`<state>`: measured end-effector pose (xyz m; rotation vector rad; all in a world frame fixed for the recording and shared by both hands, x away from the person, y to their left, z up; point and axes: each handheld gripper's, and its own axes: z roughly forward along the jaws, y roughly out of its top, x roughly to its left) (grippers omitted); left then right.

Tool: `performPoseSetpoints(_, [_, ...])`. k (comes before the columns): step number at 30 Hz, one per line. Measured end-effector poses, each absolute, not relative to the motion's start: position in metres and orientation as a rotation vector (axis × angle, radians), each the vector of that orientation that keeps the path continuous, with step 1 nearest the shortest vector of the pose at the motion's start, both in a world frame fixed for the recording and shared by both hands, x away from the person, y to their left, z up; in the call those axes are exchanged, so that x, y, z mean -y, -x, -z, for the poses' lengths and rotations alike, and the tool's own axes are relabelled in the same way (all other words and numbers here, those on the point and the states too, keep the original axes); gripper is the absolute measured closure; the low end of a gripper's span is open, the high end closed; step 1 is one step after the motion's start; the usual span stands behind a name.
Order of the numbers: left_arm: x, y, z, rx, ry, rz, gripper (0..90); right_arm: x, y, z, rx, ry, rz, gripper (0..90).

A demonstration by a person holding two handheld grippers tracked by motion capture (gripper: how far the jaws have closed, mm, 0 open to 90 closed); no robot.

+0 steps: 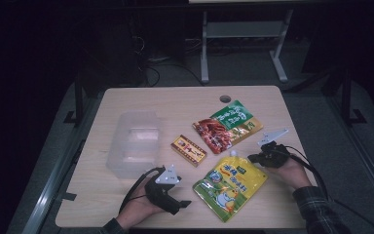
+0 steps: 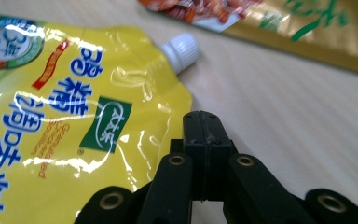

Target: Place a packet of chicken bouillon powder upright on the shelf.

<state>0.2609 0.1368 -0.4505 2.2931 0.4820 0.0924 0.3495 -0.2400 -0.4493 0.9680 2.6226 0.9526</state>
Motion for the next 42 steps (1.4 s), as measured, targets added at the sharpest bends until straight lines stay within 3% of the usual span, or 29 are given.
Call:
performPoseSetpoints(7, [-0.123, -0.269, 0.445, -0.465, -2.274, -0.092, 13.8, 0.249, -0.318, 0.429, -2.505, -0.995, -1.002, 90.0])
performPoseSetpoints(21, [-0.083, -0.306, 0.445, -0.464, -2.277, -0.074, 13.8, 0.241, -0.259, 0.441, -2.549, -0.995, -1.031, 89.9])
performPoseSetpoints(38, [-0.052, -0.324, 0.459, -0.471, -2.308, 0.052, 11.5, 0.218, -0.244, 0.459, -2.666, -0.953, -0.934, 90.0])
performPoseSetpoints(42, [-0.049, -0.327, 0.462, -0.495, -2.305, 0.135, 10.8, 0.218, -0.244, 0.46, -2.663, -0.955, -0.935, 90.0])
